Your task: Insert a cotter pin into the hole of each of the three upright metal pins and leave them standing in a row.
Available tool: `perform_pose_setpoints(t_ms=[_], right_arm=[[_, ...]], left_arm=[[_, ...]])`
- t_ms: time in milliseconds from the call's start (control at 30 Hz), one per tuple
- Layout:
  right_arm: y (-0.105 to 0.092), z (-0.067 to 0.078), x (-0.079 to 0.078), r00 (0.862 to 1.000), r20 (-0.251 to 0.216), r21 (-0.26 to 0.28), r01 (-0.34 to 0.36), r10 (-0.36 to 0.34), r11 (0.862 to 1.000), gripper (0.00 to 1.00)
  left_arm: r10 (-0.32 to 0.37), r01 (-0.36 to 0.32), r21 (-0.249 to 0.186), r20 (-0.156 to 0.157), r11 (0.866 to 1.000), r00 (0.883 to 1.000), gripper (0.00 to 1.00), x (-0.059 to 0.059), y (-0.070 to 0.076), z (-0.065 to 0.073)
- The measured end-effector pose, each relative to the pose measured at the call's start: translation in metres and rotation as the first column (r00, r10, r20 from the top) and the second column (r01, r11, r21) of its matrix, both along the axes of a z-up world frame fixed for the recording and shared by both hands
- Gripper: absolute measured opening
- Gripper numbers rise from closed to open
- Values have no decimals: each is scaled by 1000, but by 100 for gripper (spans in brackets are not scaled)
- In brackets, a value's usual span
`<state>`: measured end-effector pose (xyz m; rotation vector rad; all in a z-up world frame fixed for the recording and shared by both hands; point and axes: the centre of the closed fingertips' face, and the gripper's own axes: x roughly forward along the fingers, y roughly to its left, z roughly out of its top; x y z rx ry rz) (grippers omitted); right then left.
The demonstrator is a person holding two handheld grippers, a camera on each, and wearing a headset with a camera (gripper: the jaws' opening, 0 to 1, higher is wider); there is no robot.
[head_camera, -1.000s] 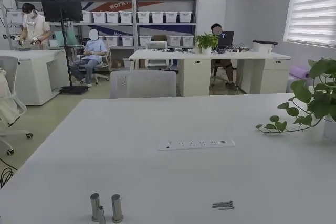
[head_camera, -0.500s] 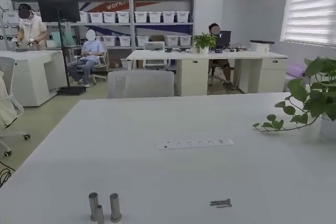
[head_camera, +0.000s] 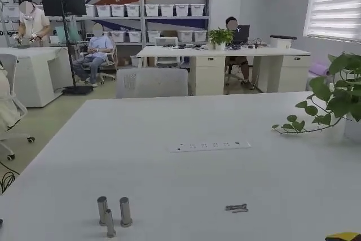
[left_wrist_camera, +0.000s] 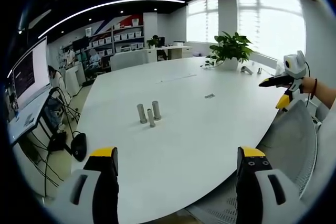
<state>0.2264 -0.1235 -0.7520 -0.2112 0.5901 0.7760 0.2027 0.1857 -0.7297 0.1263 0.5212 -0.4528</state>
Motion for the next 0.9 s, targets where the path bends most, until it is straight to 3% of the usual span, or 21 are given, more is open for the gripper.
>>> perform_pose_setpoints(t_ms=[700,900], right_arm=[[1,-1,0,1000,0,8,-7,7,1000,100],[1,0,1,1000,1,14,-8,8,1000,100]], left_arm=[[-4,4,1,4,1000,1000,90,0,-2,0],[-8,8,-15,17,1000,1000,86,5,-3,2]])
